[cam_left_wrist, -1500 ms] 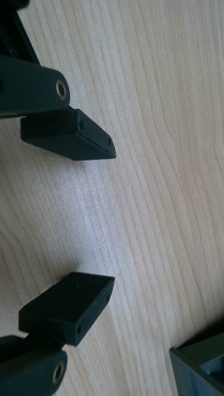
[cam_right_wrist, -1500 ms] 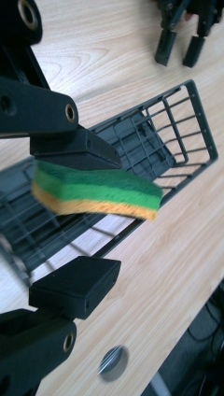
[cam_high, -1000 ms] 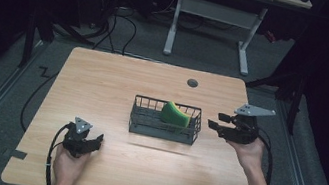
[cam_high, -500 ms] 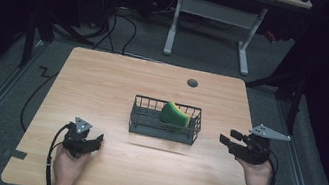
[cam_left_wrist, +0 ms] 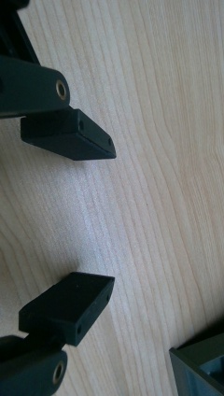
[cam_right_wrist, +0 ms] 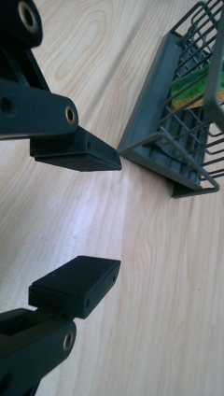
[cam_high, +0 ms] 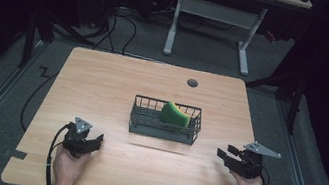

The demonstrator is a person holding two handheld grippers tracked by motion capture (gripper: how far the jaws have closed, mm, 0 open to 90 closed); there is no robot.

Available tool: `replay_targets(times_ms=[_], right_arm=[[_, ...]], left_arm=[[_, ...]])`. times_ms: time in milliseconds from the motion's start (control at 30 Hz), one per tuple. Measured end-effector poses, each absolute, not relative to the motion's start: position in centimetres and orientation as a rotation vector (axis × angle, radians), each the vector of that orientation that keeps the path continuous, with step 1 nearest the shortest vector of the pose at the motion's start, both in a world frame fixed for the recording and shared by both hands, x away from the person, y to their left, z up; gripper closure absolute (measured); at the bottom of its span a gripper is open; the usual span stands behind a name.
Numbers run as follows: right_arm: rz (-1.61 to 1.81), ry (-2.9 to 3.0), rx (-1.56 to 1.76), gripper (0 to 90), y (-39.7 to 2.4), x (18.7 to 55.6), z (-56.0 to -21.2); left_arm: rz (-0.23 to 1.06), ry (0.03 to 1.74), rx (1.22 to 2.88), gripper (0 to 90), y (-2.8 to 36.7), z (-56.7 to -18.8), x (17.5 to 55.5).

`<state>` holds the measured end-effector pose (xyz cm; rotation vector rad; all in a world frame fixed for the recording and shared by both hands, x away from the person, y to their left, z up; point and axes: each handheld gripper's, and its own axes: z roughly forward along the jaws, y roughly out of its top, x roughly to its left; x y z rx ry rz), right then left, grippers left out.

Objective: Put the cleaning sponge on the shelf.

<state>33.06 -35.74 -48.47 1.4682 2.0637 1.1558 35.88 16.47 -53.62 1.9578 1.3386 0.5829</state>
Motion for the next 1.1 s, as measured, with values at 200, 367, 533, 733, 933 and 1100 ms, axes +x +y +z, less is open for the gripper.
replay_targets(times_ms=[200,367,533,733,933,1100], right_arm=[[1.114,2.046,1.484,45.7,-35.9,32.7,-49.8],[1.047,2.042,1.483,45.0,-35.8,32.6,-50.9],[0.956,2.043,1.479,42.9,-35.7,32.5,-52.1],[0.888,2.035,1.479,40.1,-35.7,32.7,-52.9],[0.86,2.025,1.486,35.5,-35.6,32.7,-53.0],[0.853,2.021,1.494,33.9,-35.5,32.7,-53.0]], left_arm=[[0.583,1.339,1.957,33.0,16.5,-53.6,35.9],[0.583,1.339,1.958,33.0,16.5,-53.6,35.9],[0.583,1.339,1.958,33.0,16.5,-53.6,35.9],[0.584,1.339,1.958,33.0,16.5,-53.6,35.9],[0.583,1.34,1.957,33.0,16.5,-53.6,35.9],[0.583,1.341,1.958,33.0,16.5,-53.6,35.8]])
